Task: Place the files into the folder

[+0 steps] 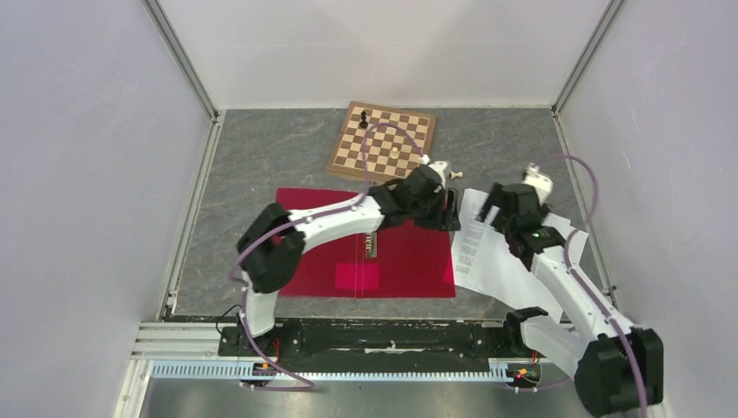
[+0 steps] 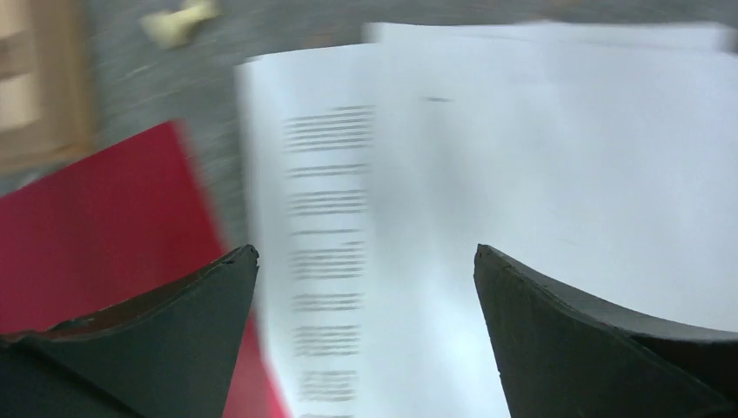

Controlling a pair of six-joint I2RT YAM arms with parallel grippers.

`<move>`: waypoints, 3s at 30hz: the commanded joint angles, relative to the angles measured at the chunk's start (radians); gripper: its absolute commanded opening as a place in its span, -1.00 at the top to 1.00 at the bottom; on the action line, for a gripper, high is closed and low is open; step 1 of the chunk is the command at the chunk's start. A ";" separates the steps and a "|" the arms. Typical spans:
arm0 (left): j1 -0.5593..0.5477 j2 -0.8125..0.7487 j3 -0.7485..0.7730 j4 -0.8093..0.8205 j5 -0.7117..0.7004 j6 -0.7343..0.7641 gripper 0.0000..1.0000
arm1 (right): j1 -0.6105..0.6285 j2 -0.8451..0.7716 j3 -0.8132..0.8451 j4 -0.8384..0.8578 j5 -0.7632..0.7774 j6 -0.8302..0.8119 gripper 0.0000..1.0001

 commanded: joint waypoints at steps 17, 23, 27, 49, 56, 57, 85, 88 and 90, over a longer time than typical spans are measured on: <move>-0.075 0.465 0.395 0.052 -0.116 0.128 -0.42 | -0.816 -0.045 -0.296 0.192 -0.055 -0.005 -0.96; -0.075 0.491 0.424 0.017 -0.149 0.129 -0.43 | -0.917 -0.009 -0.329 0.227 -0.127 0.026 -0.96; -0.074 0.525 0.465 -0.027 -0.153 0.132 -0.43 | -0.945 -0.013 -0.357 0.241 -0.133 0.030 -0.96; -0.057 0.471 0.414 -0.089 -0.138 0.085 -0.51 | -0.636 0.168 -0.254 0.271 -0.214 -0.002 -0.96; -0.050 0.490 0.449 -0.103 -0.099 0.051 -0.54 | -0.566 0.229 -0.208 0.262 -0.212 -0.009 -0.96; -0.050 0.497 0.457 -0.112 -0.099 0.052 -0.54 | -0.563 0.236 -0.202 0.263 -0.221 -0.011 -0.96; -0.082 0.719 0.724 -0.307 -0.059 -0.014 -0.42 | -0.532 0.337 -0.122 0.270 -0.324 -0.066 -0.96; -0.081 0.724 0.734 -0.305 -0.031 -0.026 -0.39 | -0.532 0.355 -0.107 0.270 -0.365 -0.074 -0.96; -0.081 0.729 0.742 -0.301 -0.006 -0.033 -0.37 | -0.532 0.364 -0.099 0.269 -0.371 -0.077 -0.96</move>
